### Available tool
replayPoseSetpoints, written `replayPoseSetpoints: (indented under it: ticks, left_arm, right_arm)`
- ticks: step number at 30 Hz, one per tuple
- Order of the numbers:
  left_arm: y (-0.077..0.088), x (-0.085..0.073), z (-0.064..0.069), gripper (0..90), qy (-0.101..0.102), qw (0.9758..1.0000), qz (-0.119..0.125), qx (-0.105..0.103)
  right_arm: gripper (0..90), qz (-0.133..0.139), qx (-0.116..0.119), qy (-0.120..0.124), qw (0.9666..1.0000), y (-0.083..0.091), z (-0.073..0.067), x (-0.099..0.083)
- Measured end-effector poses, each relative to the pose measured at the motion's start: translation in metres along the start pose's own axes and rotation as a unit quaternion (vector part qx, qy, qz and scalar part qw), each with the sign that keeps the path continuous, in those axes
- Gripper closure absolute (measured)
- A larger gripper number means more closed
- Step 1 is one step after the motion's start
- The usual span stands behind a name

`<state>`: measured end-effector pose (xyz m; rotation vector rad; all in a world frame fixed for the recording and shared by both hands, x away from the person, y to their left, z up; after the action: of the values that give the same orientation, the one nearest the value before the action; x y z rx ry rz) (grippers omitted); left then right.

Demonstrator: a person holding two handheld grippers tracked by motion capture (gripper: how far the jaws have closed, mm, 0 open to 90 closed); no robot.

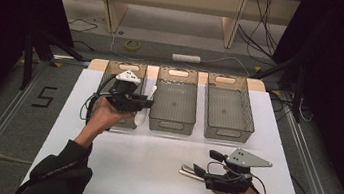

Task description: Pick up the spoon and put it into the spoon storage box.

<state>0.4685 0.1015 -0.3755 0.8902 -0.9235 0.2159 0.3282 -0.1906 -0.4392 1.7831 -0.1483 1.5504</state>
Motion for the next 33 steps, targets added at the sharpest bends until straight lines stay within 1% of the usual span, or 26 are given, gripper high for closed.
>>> replayPoseSetpoints:
  ticks: [3, 7, 9, 13, 16, 19, 20, 23, 25, 27, 29, 31, 33]
  left_arm:
    - [-0.007, 0.006, -0.001, 73.7, -0.002, 1.0, -0.001, 0.007]
    - [-0.016, 0.012, -0.001, 73.7, 0.003, 1.0, -0.003, 0.007]
    - [-0.022, 0.015, -0.002, 73.7, -0.002, 0.9999, -0.007, 0.013]
    - [-0.029, 0.022, -0.002, 73.7, 0.004, 0.9998, 0.0, 0.017]
    - [-0.036, 0.028, 0.0, 73.6, 0.014, 0.9998, 0.004, 0.014]
    - [-0.045, 0.032, 0.001, 73.6, 0.01, 0.9996, 0.004, 0.025]
    - [-0.047, 0.034, 0.001, 73.6, 0.015, 0.9995, 0.008, 0.027]
    - [-0.054, 0.037, 0.0, 73.7, 0.018, 0.9993, 0.007, 0.031]
    - [-0.058, 0.038, -0.001, 73.6, 0.025, 0.9991, 0.009, 0.033]
    - [-0.063, 0.039, -0.002, 73.6, 0.026, 0.999, 0.008, 0.036]
    - [-0.067, 0.038, -0.004, 73.6, 0.032, 0.9985, 0.011, 0.044]
    - [-0.071, 0.038, -0.006, 73.6, 0.038, 0.9983, 0.01, 0.043]
    - [-0.074, 0.038, -0.008, 73.6, 0.044, 0.9979, 0.015, 0.046]
  right_arm:
    - [25.7, 0.0, 0.001, 0.0, 1.0, 0.0, 0.0, 0.0]
    - [25.7, -0.001, 0.002, 0.0, 1.0, 0.0, 0.0, 0.0]
    - [25.7, -0.001, 0.002, 0.0, 1.0, -0.001, 0.0, 0.0]
    - [25.7, -0.001, 0.003, -0.003, 1.0, 0.0, 0.001, -0.001]
    - [25.7, 0.0, 0.003, -0.001, 1.0, -0.001, 0.001, -0.001]
    - [25.7, 0.0, 0.003, -0.001, 1.0, 0.0, 0.001, -0.001]
    - [25.7, 0.0, 0.003, -0.002, 1.0, 0.0, 0.001, -0.001]
    - [25.7, 0.001, 0.004, -0.002, 1.0, 0.0, 0.001, -0.001]
    - [25.7, 0.001, 0.004, -0.001, 1.0, 0.0, 0.001, -0.001]
    - [25.7, -0.001, 0.005, -0.002, 1.0, 0.0, 0.001, -0.001]
    - [25.7, -0.001, 0.005, -0.001, 1.0, 0.0, 0.001, -0.001]
    - [25.7, 0.0, 0.005, -0.001, 1.0, 0.0, 0.001, -0.001]
    - [25.7, 0.0, 0.005, -0.002, 1.0, 0.0, 0.001, -0.001]
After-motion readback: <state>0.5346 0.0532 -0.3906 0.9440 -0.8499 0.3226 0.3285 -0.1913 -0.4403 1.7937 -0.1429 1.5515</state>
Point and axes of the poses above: each handheld gripper's, and its own axes: y roughly backward along the jaws, x roughly out of its top, z roughly to its right, the point moved 4 cm from there along -y, roughly forward along the jaws, and after that the axes turned 11 degrees about y, right-handed, at the moved point
